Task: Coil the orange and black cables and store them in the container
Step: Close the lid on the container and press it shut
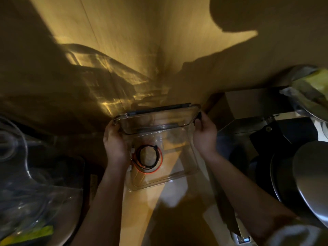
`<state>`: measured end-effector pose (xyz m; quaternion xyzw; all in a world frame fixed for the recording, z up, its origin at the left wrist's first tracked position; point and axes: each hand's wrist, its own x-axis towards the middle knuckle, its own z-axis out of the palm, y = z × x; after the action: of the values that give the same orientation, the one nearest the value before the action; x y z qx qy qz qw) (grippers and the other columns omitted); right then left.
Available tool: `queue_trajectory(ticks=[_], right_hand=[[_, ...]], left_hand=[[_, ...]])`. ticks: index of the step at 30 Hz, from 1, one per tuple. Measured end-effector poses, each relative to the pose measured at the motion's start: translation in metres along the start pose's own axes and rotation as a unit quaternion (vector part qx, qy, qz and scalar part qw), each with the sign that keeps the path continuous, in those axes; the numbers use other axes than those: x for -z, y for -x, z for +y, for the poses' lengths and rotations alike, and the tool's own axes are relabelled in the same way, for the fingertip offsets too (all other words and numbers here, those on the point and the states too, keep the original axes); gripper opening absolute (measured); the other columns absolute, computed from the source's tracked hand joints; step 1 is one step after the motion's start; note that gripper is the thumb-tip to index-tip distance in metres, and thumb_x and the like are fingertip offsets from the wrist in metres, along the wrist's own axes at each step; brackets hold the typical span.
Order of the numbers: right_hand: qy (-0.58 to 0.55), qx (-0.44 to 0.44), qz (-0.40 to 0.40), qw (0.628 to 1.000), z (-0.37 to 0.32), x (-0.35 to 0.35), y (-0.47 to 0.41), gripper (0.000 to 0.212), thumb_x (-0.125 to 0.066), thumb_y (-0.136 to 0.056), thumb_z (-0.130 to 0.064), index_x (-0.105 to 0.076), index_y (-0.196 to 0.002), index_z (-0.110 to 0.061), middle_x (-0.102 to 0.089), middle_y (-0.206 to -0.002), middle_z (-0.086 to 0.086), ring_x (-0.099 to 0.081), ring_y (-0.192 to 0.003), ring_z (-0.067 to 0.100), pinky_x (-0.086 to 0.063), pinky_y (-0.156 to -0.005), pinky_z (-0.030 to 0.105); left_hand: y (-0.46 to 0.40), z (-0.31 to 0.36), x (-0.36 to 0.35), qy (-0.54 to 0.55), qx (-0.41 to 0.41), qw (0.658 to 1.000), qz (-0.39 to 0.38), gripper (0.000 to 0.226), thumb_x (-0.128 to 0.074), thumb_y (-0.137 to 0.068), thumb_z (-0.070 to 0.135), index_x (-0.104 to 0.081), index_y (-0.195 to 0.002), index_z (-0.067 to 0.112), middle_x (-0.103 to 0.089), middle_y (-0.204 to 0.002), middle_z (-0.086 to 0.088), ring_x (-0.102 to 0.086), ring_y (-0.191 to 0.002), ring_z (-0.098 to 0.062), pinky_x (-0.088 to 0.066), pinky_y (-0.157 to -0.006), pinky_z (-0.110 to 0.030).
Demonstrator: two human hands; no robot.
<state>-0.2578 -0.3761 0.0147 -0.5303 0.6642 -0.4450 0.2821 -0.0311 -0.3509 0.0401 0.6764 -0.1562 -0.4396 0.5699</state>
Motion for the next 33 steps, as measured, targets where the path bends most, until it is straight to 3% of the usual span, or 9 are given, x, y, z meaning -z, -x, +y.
queue_trajectory(ticks=[5,9,12,14,16,20,26,31,33], right_hand=[[-0.021,-0.029,0.027,0.999,-0.001,0.001,0.013,0.037,-0.043,-0.096,-0.001,-0.062,-0.125,-0.014,-0.068,-0.111,-0.003,-0.060,-0.103,0.007,-0.041,-0.082,0.000],[-0.051,-0.060,0.023,0.997,0.005,0.000,0.022,0.036,-0.042,-0.098,-0.005,-0.062,-0.125,-0.019,-0.069,-0.117,0.001,-0.061,-0.110,0.014,-0.048,-0.099,0.030],[-0.075,-0.078,0.026,0.994,0.003,0.000,0.020,0.035,-0.042,-0.099,-0.006,-0.061,-0.126,-0.017,-0.068,-0.118,0.003,-0.060,-0.113,0.014,-0.048,-0.100,0.034],[-0.100,-0.089,0.031,0.991,-0.001,0.002,0.019,0.034,-0.043,-0.099,-0.007,-0.061,-0.126,-0.017,-0.067,-0.120,0.002,-0.060,-0.114,0.013,-0.048,-0.100,0.033],[-0.123,-0.092,0.023,0.988,-0.004,0.005,0.020,0.034,-0.043,-0.099,-0.008,-0.062,-0.125,-0.019,-0.067,-0.121,0.001,-0.059,-0.117,0.011,-0.047,-0.103,0.036],[-0.180,-0.098,0.016,0.979,-0.011,0.018,0.027,0.032,-0.044,-0.099,-0.009,-0.064,-0.119,-0.025,-0.065,-0.122,-0.001,-0.059,-0.118,0.016,-0.047,-0.104,0.048],[-0.316,-0.200,0.001,0.928,-0.007,0.039,0.045,0.042,-0.040,-0.093,0.003,-0.068,-0.117,-0.017,-0.068,-0.121,0.013,-0.062,-0.117,0.033,-0.050,-0.099,0.050],[-0.522,-0.255,-0.019,0.813,-0.013,0.050,0.058,0.054,-0.031,-0.085,0.002,-0.051,-0.135,-0.003,-0.066,-0.127,0.012,-0.061,-0.120,0.028,-0.052,-0.100,0.038],[-0.535,-0.268,-0.009,0.801,-0.014,0.051,0.061,0.047,-0.036,-0.091,-0.005,-0.052,-0.136,-0.006,-0.068,-0.125,0.010,-0.062,-0.120,0.027,-0.052,-0.099,0.038]], left_hand=[[0.002,0.003,0.009,0.030,0.026,0.999,0.006,0.030,-0.055,-0.089,0.023,-0.070,-0.112,0.012,-0.068,-0.122,-0.012,-0.061,-0.117,-0.026,-0.048,-0.102,-0.036],[0.013,0.005,0.010,0.056,0.055,0.997,-0.016,0.041,-0.052,-0.088,0.026,-0.060,-0.121,0.002,-0.059,-0.123,-0.026,-0.050,-0.125,-0.044,-0.041,-0.106,-0.049],[0.011,0.007,0.012,0.067,0.041,0.997,0.006,0.021,-0.056,-0.079,0.037,-0.065,-0.094,0.026,-0.060,-0.111,-0.007,-0.056,-0.118,-0.031,-0.044,-0.105,-0.044],[0.008,0.003,0.014,0.104,0.061,0.992,0.027,0.009,-0.056,-0.088,0.026,-0.065,-0.089,0.026,-0.062,-0.108,-0.006,-0.059,-0.110,-0.025,-0.046,-0.103,-0.041],[0.012,0.002,0.017,0.113,0.066,0.991,-0.005,0.016,-0.060,-0.077,0.039,-0.066,-0.086,0.027,-0.064,-0.112,-0.012,-0.059,-0.114,-0.034,-0.044,-0.106,-0.047],[0.015,-0.001,0.027,0.123,0.083,0.988,-0.042,0.033,-0.056,-0.077,0.023,-0.068,-0.108,0.018,-0.062,-0.121,-0.009,-0.058,-0.113,-0.025,-0.042,-0.108,-0.050],[0.023,-0.015,0.052,0.199,0.148,0.964,-0.096,0.071,-0.053,-0.062,0.001,-0.055,-0.134,0.007,-0.058,-0.133,-0.023,-0.059,-0.121,-0.038,-0.049,-0.099,-0.051],[0.037,-0.024,0.055,0.169,0.115,0.978,-0.050,0.068,-0.037,-0.071,-0.020,-0.056,-0.130,0.009,-0.066,-0.125,-0.011,-0.067,-0.107,-0.021,-0.057,-0.074,-0.029],[0.044,-0.023,0.056,0.157,0.092,0.982,-0.050,0.068,-0.039,-0.073,-0.022,-0.056,-0.130,0.011,-0.067,-0.123,-0.007,-0.067,-0.107,-0.019,-0.056,-0.073,-0.027]])
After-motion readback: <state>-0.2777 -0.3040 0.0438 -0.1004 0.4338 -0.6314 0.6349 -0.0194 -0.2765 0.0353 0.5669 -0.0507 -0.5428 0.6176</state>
